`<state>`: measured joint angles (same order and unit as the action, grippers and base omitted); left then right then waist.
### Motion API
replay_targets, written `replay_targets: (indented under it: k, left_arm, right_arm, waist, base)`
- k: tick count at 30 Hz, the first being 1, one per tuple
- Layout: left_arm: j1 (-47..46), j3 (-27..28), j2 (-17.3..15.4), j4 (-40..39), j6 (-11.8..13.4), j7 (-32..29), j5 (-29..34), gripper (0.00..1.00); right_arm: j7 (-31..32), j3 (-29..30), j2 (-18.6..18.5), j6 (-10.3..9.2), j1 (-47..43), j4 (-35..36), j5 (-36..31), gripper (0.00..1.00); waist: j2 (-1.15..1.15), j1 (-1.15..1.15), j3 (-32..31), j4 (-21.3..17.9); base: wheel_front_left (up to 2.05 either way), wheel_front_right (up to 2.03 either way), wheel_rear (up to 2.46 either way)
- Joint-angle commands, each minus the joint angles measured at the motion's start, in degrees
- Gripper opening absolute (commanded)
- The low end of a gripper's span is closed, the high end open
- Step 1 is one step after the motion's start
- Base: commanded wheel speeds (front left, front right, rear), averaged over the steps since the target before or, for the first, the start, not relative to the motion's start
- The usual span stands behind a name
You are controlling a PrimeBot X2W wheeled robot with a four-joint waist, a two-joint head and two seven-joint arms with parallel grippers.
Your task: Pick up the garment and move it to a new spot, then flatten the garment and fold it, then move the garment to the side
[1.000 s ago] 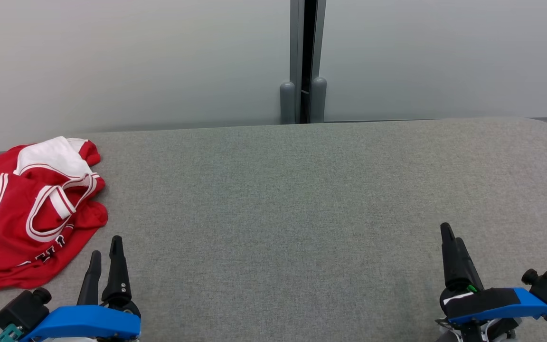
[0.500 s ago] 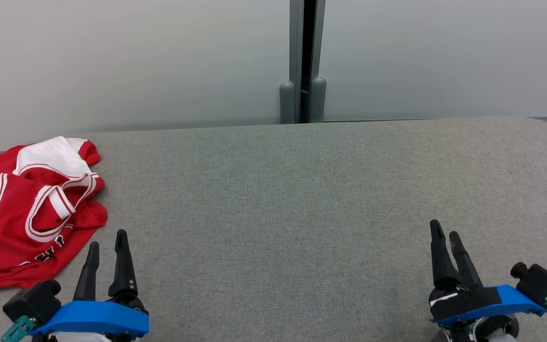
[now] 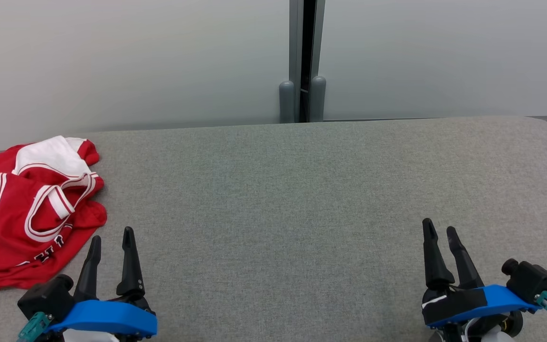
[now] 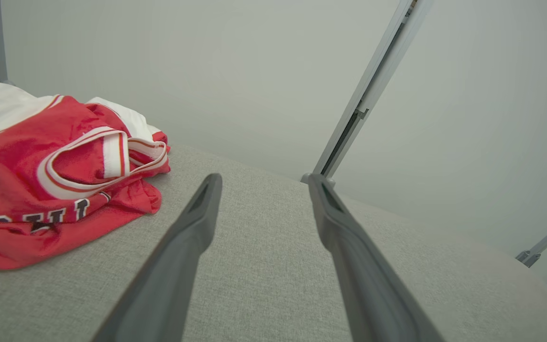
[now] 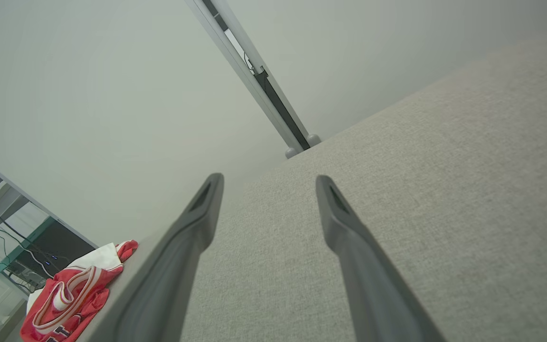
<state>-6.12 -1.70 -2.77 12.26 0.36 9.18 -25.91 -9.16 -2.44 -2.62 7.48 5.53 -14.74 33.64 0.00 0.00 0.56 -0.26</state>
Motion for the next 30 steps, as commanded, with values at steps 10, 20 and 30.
replay_targets:
  k: [10, 20, 30]
  left_arm:
    - [-1.24, -0.67, -0.52, -0.09, 0.45, 1.72, 6.63, 1.0]
    - [-1.28, -1.21, -0.51, 0.37, 0.89, 2.96, 11.6, 1.0]
    - [-1.37, -1.29, -0.5, 0.8, 0.89, 4.14, 16.07, 1.0]
  right_arm:
    - [-1.71, -0.73, -0.31, 0.02, 1.21, 0.23, -5.9, 1.0]
    - [-3.01, -1.32, -0.34, 0.02, 1.59, -0.44, -10.59, 1.0]
    - [-4.12, -1.77, -0.35, 0.02, 1.88, -1.01, -14.66, 1.0]
  waist:
    - [0.0, 0.0, 0.01, 0.05]
    - [0.0, 0.0, -0.09, 0.1]
    - [0.0, 0.0, -0.11, -0.04]
  base:
    - [0.0, 0.0, 0.0]
    - [0.0, 0.0, 0.0]
    - [0.0, 0.0, 0.0]
